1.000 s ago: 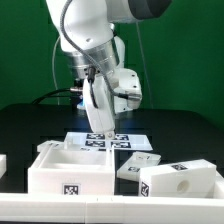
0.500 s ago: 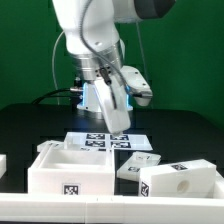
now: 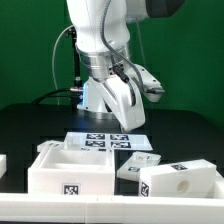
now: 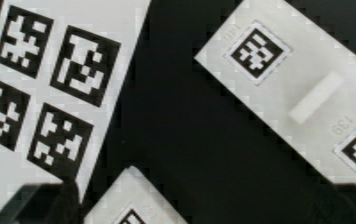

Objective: Assemble cabinet

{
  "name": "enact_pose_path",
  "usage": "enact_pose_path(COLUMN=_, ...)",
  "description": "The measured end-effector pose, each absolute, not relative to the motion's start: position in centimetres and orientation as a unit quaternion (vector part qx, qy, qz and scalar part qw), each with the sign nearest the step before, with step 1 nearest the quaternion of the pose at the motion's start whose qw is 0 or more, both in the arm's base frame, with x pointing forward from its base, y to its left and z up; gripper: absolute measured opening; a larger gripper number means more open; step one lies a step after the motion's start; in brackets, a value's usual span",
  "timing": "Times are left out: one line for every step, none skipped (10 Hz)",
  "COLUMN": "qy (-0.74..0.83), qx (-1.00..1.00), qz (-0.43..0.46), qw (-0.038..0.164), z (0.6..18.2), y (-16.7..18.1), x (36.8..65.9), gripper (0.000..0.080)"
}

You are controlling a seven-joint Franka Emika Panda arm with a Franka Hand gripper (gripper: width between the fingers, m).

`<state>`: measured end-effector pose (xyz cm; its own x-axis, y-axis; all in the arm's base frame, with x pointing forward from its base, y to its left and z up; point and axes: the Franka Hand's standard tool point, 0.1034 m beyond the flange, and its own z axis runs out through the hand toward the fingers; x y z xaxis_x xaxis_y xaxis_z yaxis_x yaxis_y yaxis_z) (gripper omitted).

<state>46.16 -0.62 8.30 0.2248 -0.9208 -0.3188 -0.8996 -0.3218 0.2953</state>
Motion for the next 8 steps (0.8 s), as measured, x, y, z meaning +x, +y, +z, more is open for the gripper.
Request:
enact_pose_path(qy=-0.582, qx=0.782, qz=-0.222, qw=0.024, z=8.3, y=-0.6, x=46.2, gripper=0.0649)
enact_pose_path(qy=-0.57, qx=0.79, qz=-0.223, qw=0.026, z=8.3, y=-0.6, x=46.1, gripper=0.0649)
enact_pose_path(qy=-0.532, qx=0.815, qz=-0.229, qw=0.034, z=8.6, y=-0.5, x=45.9, gripper=0.0649)
enact_pose_path(qy=-0.536, qx=0.812, qz=-0.228, qw=0.035, z=8.7, y=0.1, x=46.0, gripper=0.0649)
enact_pose_path(qy=-0.537, qx=0.811, qz=-0.228, qw=0.033, z=8.6, y=0.4, x=45.9, gripper=0.0649)
enact_pose_path(qy=-0.538, qx=0.811, qz=-0.229, qw=0.034, z=8.4, y=0.3, x=45.6, gripper=0.0649)
enact_pose_path(qy=-0.533, qx=0.813, qz=-0.231, qw=0.033, z=8.3, y=0.3, x=45.3, gripper=0.0649)
enact_pose_path(qy=-0.528, qx=0.816, qz=-0.233, qw=0.032, z=8.3, y=0.1, x=44.9, gripper=0.0649)
